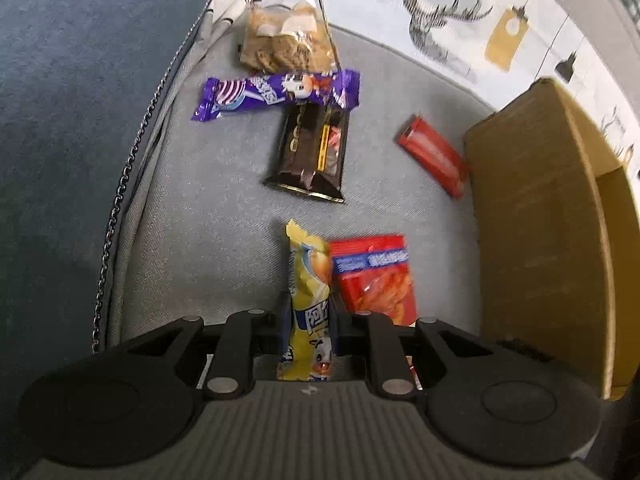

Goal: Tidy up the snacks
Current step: 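Lift both held packs and carry them over the cardboard box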

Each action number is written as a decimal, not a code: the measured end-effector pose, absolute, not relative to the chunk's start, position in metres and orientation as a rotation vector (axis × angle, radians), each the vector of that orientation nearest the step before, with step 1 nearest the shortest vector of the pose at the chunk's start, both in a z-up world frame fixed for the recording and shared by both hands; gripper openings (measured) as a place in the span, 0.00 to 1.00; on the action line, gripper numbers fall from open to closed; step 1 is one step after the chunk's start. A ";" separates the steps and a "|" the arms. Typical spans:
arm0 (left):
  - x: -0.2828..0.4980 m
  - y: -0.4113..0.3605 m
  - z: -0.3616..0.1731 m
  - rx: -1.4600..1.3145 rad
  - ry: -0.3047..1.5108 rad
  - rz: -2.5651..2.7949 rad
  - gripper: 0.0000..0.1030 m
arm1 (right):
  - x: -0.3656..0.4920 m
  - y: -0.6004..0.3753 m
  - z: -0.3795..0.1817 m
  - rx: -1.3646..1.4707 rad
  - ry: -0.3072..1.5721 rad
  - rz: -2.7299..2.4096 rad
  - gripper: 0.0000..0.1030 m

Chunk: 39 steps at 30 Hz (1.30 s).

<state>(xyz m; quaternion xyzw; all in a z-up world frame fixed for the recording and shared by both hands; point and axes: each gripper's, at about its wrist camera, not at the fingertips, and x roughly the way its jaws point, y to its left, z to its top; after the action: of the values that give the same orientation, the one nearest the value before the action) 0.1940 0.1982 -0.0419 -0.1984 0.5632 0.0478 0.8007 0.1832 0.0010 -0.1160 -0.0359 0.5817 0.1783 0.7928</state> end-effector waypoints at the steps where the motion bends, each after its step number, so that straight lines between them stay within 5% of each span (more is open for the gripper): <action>1: 0.195 0.197 -0.043 -0.424 1.212 0.099 0.19 | 0.184 0.000 -0.117 -0.079 1.249 0.380 0.51; 17: 0.201 0.186 -0.049 -0.343 1.213 0.105 0.18 | 0.198 -0.009 -0.119 -0.048 1.194 0.270 0.45; 39: 0.197 0.172 -0.012 -0.371 0.989 0.076 0.17 | 0.223 -0.054 -0.082 0.099 0.983 0.091 0.42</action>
<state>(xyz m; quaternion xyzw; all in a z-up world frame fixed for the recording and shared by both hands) 0.1972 0.1725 -0.0124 -0.1770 0.4715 0.0363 0.8632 0.2235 -0.0541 -0.0821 0.0474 0.4716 0.0437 0.8794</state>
